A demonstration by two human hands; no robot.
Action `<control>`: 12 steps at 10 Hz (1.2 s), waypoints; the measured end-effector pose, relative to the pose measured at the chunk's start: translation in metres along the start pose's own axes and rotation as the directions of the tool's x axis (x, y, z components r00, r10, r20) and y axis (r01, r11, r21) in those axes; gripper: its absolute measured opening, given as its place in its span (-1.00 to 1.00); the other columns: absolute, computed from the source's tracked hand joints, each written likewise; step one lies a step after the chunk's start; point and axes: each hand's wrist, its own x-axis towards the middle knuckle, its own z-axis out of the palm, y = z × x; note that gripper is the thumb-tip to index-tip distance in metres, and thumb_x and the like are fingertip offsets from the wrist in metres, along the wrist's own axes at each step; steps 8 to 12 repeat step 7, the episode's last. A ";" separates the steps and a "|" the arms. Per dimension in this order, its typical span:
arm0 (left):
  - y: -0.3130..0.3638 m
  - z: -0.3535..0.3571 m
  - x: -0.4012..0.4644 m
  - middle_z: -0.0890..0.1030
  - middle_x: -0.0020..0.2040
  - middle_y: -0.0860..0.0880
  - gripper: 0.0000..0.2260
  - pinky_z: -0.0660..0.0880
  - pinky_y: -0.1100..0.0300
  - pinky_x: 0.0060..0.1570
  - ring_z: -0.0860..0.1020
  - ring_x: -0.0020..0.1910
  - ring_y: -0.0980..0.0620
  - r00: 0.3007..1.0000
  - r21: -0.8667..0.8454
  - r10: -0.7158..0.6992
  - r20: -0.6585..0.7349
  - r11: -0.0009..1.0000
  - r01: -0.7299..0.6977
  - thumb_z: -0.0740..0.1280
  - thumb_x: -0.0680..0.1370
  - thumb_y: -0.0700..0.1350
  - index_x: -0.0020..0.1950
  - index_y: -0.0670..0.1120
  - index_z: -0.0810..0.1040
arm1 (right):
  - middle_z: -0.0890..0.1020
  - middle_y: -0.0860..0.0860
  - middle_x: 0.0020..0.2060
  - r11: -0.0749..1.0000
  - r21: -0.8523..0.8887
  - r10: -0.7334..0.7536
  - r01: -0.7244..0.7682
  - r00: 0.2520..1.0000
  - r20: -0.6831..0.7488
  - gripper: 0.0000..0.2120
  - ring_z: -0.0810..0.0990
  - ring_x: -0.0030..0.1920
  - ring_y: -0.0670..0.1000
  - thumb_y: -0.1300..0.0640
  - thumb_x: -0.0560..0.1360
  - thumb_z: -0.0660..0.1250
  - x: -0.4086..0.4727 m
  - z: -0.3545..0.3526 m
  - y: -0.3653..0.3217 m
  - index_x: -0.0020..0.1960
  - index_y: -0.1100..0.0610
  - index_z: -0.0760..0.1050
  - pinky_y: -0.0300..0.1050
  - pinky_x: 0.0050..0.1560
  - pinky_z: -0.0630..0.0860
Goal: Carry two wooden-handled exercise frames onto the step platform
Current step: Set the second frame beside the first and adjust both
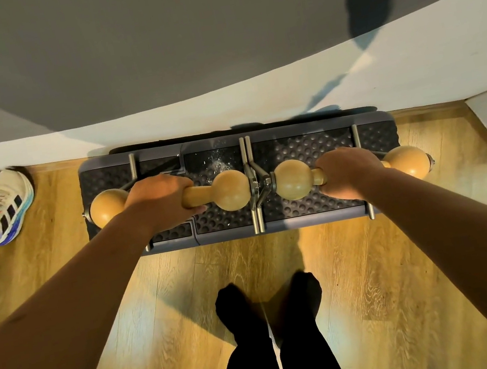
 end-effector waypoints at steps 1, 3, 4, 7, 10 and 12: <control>0.002 0.001 -0.002 0.48 -0.30 0.23 -0.74 0.34 0.18 -0.25 0.45 -0.31 0.23 1.000 -0.002 0.002 -0.017 1.000 -0.003 0.37 0.52 0.35 -0.02 0.20 0.50 | 0.58 -0.07 -0.33 1.000 -0.001 -0.007 0.007 1.000 -0.020 -0.93 0.55 -0.30 -0.04 0.03 0.49 0.41 0.000 0.003 0.002 -0.16 -0.05 0.54 -0.13 -0.35 0.37; 0.006 0.004 -0.007 0.54 -0.26 0.18 -0.76 0.41 0.15 -0.23 0.54 -0.27 0.13 0.993 -0.062 -0.030 -0.117 0.998 0.023 0.42 0.52 0.27 -0.01 0.14 0.56 | 0.59 -0.08 -0.27 1.000 0.009 -0.026 0.027 0.996 -0.079 -0.90 0.57 -0.23 -0.03 -0.02 0.50 0.45 0.000 0.007 0.003 -0.06 -0.03 0.57 -0.10 -0.23 0.41; 0.010 0.003 -0.011 0.65 -0.01 0.04 -0.60 0.48 -0.08 0.13 0.62 0.02 -0.07 0.984 0.005 -0.053 -0.173 0.998 0.055 0.45 0.48 0.30 0.17 0.09 0.58 | 0.66 -0.01 -0.08 0.999 0.021 -0.034 0.038 0.986 -0.165 -0.77 0.58 0.01 0.08 -0.08 0.49 0.48 -0.003 0.014 0.004 0.10 -0.04 0.61 0.06 0.03 0.49; 0.028 0.005 -0.022 0.40 0.54 -0.09 -0.21 0.04 -0.23 0.57 0.29 0.54 -0.22 0.979 0.025 -0.132 -0.153 0.990 0.137 0.53 0.47 0.19 0.61 0.07 0.28 | 0.55 0.07 0.32 0.997 0.054 -0.043 0.053 0.986 -0.162 -0.14 0.40 0.40 0.20 -0.21 0.35 0.59 -0.015 0.022 0.009 0.54 -0.06 0.32 0.22 0.30 0.40; 0.028 0.005 -0.022 0.40 0.54 -0.09 -0.21 0.04 -0.23 0.57 0.29 0.54 -0.22 0.979 0.025 -0.132 -0.153 0.990 0.137 0.53 0.47 0.19 0.61 0.07 0.28 | 0.55 0.07 0.32 0.997 0.054 -0.043 0.053 0.986 -0.162 -0.14 0.40 0.40 0.20 -0.21 0.35 0.59 -0.015 0.022 0.009 0.54 -0.06 0.32 0.22 0.30 0.40; 0.028 0.005 -0.022 0.40 0.54 -0.09 -0.21 0.04 -0.23 0.57 0.29 0.54 -0.22 0.979 0.025 -0.132 -0.153 0.990 0.137 0.53 0.47 0.19 0.61 0.07 0.28 | 0.55 0.07 0.32 0.997 0.054 -0.043 0.053 0.986 -0.162 -0.14 0.40 0.40 0.20 -0.21 0.35 0.59 -0.015 0.022 0.009 0.54 -0.06 0.32 0.22 0.30 0.40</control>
